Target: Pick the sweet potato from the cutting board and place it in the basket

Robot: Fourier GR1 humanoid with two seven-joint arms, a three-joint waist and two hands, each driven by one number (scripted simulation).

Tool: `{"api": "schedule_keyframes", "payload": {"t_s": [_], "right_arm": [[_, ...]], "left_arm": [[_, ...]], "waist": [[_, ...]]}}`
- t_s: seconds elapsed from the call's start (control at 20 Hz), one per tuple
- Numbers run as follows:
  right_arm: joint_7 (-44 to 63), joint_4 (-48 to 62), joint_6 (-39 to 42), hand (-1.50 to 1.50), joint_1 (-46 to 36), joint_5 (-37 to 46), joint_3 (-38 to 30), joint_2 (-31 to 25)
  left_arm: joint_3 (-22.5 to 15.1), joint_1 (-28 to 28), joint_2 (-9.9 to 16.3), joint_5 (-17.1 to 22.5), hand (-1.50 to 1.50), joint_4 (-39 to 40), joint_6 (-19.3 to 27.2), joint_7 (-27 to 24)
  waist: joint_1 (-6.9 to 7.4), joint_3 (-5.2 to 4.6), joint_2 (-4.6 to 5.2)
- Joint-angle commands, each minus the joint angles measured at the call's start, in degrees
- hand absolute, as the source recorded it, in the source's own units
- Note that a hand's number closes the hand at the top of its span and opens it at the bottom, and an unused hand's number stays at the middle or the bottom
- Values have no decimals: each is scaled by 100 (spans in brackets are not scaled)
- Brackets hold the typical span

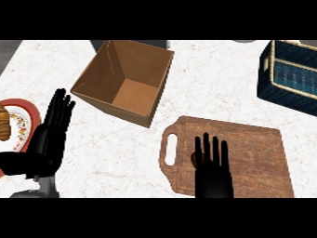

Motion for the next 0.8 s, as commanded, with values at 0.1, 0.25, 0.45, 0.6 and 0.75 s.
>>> {"api": "schedule_keyframes", "payload": {"t_s": [0.1,0.25,0.45,0.6,0.75], "right_arm": [[-287,528,-582,-150,-75,-64,-319,-48],[-488,536,135,150,-219,-216,-370,-135],[-675,711,183,150,-392,-23,-288,-273],[-517,624,278,150,-233,228,-46,-240],[-623,571,726,150,-572,278,-31,-43]], "left_arm": [[92,-205,-73,-167,0,98,7,25],[-86,-108,-153,-258,0,-89,85,141],[-237,269,-279,-310,0,-320,88,64],[106,-98,-95,-69,0,-233,-54,325],[283,-147,6,48,0,136,-296,34]], "waist": [[-6,11,18],[8,11,19],[23,11,15],[0,10,16],[-3,9,20]]}}
